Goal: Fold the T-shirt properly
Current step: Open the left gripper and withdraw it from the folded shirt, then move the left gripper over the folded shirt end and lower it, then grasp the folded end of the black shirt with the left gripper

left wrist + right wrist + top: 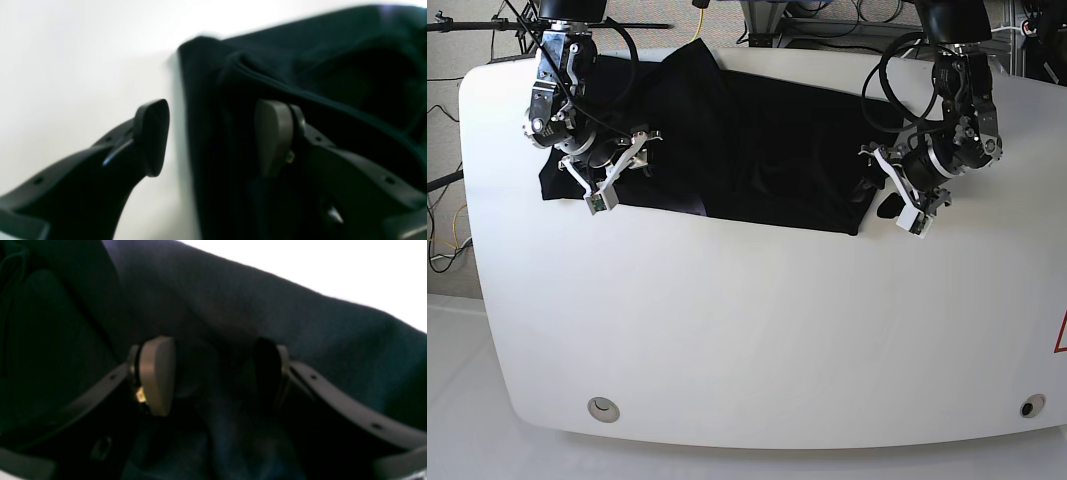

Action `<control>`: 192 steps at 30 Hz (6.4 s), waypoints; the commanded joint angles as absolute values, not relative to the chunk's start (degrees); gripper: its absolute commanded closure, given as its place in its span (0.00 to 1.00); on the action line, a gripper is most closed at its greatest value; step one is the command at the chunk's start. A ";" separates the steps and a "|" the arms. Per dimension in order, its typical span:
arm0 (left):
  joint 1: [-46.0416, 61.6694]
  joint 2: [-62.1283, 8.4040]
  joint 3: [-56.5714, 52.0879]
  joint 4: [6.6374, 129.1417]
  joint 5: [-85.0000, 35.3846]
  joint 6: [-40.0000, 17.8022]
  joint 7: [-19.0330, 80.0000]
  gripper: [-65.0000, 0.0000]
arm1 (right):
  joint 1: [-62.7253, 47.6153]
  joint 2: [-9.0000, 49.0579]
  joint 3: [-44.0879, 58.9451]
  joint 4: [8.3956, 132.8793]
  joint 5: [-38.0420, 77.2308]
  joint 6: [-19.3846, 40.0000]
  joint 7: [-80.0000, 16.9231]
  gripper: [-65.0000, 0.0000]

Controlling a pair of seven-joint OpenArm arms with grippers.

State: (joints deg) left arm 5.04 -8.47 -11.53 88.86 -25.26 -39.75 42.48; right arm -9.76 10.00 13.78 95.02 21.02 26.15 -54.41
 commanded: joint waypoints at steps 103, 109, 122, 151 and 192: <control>3.30 -9.71 -4.26 91.56 -27.03 -40.00 41.36 0.41 | -10.42 10.15 13.67 94.55 19.91 25.98 -57.63 0.44; 3.21 -10.59 -4.35 91.56 -27.03 -40.00 41.36 0.41 | -10.42 10.15 13.67 94.55 19.91 25.98 -57.63 0.44; 3.30 -9.54 -4.09 91.56 -27.03 -40.00 41.36 0.41 | -10.42 10.15 13.67 94.55 19.91 25.98 -57.63 0.44; 3.65 -8.92 2.42 95.16 -27.03 -40.00 41.36 0.41 | -10.42 10.07 13.67 94.55 19.91 25.98 -57.63 0.44; 4.53 -9.71 2.68 90.07 -27.30 -40.00 41.19 1.00 | -10.33 10.07 13.67 94.55 19.91 26.07 -57.63 0.44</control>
State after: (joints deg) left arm 5.23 -9.43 2.74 88.86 -26.11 -39.70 42.44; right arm -9.78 9.98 13.78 95.02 21.06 26.15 -54.41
